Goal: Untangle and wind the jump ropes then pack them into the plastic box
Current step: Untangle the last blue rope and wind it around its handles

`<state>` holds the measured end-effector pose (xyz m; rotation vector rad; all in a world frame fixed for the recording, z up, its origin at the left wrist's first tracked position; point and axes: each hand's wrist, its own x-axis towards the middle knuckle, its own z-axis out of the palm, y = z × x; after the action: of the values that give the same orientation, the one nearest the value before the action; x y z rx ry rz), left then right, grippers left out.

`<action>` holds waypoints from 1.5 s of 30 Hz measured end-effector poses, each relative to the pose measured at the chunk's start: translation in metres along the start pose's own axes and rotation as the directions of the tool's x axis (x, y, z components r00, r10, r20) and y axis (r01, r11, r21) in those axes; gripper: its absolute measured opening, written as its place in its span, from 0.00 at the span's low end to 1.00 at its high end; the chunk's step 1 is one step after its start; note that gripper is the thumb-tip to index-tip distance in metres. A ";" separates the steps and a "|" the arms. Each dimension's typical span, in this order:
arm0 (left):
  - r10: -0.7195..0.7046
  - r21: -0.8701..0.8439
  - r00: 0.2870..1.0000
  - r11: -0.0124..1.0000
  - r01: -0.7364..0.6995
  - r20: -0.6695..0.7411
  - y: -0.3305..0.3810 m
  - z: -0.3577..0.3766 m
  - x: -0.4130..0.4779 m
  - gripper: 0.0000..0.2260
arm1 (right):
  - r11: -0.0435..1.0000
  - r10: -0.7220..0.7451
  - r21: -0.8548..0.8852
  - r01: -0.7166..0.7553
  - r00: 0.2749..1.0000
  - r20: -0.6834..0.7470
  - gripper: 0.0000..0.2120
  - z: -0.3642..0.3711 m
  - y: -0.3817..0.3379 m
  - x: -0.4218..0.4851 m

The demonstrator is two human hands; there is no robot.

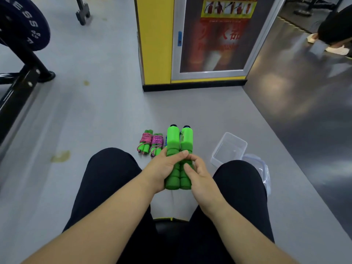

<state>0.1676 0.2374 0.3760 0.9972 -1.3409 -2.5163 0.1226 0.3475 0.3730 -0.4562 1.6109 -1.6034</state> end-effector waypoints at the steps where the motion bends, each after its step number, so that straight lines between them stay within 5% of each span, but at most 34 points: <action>1: -0.012 0.003 1.000 1.000 0.012 0.024 0.002 -0.001 0.001 0.10 | 1.000 0.003 -0.028 -0.003 1.000 0.015 0.13 -0.001 0.001 0.000; 8: -0.038 0.139 0.994 0.990 0.023 0.107 0.010 -0.015 0.000 0.15 | 0.994 -0.011 -0.109 0.012 1.000 0.007 0.13 -0.021 -0.015 0.008; 13: -0.045 0.333 0.986 0.943 -0.012 0.162 0.049 -0.021 0.000 0.12 | 0.996 -0.065 -0.071 0.044 0.943 -0.326 0.09 -0.036 -0.025 0.028; 16: -0.127 0.421 0.949 0.907 -0.007 0.289 0.086 -0.019 -0.006 0.17 | 0.916 -0.202 -0.370 0.154 0.975 -0.092 0.32 -0.047 -0.054 0.050; 18: -0.161 0.455 0.905 0.890 -0.040 0.394 0.113 -0.012 -0.012 0.17 | 0.892 -0.257 -0.355 0.280 0.960 0.113 0.22 -0.043 -0.080 0.064; 20: -0.110 0.425 0.879 0.898 -0.112 0.464 0.141 -0.006 -0.017 0.19 | 0.917 -0.265 -0.275 0.288 0.957 0.118 0.06 -0.032 -0.105 0.073; 23: 0.047 0.322 0.877 0.919 -0.225 0.479 0.183 -0.004 -0.024 0.32 | 0.968 -0.138 -0.194 0.160 0.983 0.123 0.13 -0.035 -0.123 0.088; 26: 0.127 0.275 0.911 0.929 -0.248 0.393 0.209 -0.012 -0.027 0.37 | 0.912 0.000 -0.411 0.022 0.999 0.053 0.16 -0.066 -0.129 0.104; 28: 0.128 0.306 0.947 0.926 -0.221 0.296 0.211 -0.023 -0.025 0.37 | 0.796 0.023 -0.605 -0.016 1.000 0.004 0.13 -0.092 -0.140 0.113; 31: 0.159 0.334 0.981 0.924 -0.186 0.108 0.206 -0.031 -0.020 0.16 | 0.532 0.222 -0.844 -0.076 0.974 0.052 0.06 -0.125 -0.161 0.120; 34: 0.197 0.284 0.978 0.944 -0.170 -0.069 0.207 -0.037 -0.010 0.07 | 0.092 0.447 -0.989 -0.114 0.892 -0.062 0.06 -0.145 -0.169 0.118; 36: 0.217 0.277 0.954 0.948 -0.155 -0.209 0.211 -0.045 -0.001 0.05 | -0.205 0.431 -0.974 -0.091 0.885 -0.173 0.10 -0.156 -0.171 0.120; 37: 0.223 0.287 0.936 0.947 -0.143 -0.273 0.211 -0.050 0.004 0.06 | -0.244 0.374 -0.963 -0.112 0.906 -0.200 0.12 -0.161 -0.176 0.120; 38: 0.220 0.313 0.923 0.942 -0.117 -0.316 0.209 -0.053 0.007 0.08 | -0.147 0.278 -0.976 -0.163 0.940 -0.198 0.13 -0.162 -0.185 0.120; 39: 0.209 0.346 0.916 0.935 -0.085 -0.341 0.206 -0.056 0.010 0.10 | 0.067 0.127 -0.979 -0.190 0.975 -0.181 0.13 -0.163 -0.197 0.123; 41: 0.163 0.389 0.932 0.921 -0.025 -0.325 0.196 -0.055 0.017 0.10 | 0.649 -0.324 -0.761 -0.002 0.904 -0.278 0.14 -0.159 -0.228 0.127; 43: 0.142 0.396 0.950 0.918 -0.020 -0.280 0.184 -0.053 0.018 0.07 | 0.781 -0.405 -0.607 0.149 0.861 -0.309 0.15 -0.146 -0.246 0.129; 45: 0.164 0.378 0.955 0.924 -0.061 -0.247 0.176 -0.044 0.024 0.09 | 0.576 -0.117 -0.815 -0.066 0.980 -0.162 0.16 -0.140 -0.247 0.126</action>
<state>0.1424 0.0918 0.4835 1.2380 -1.7548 -1.9900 -0.1271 0.3152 0.5553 -0.8103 2.4932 -0.8114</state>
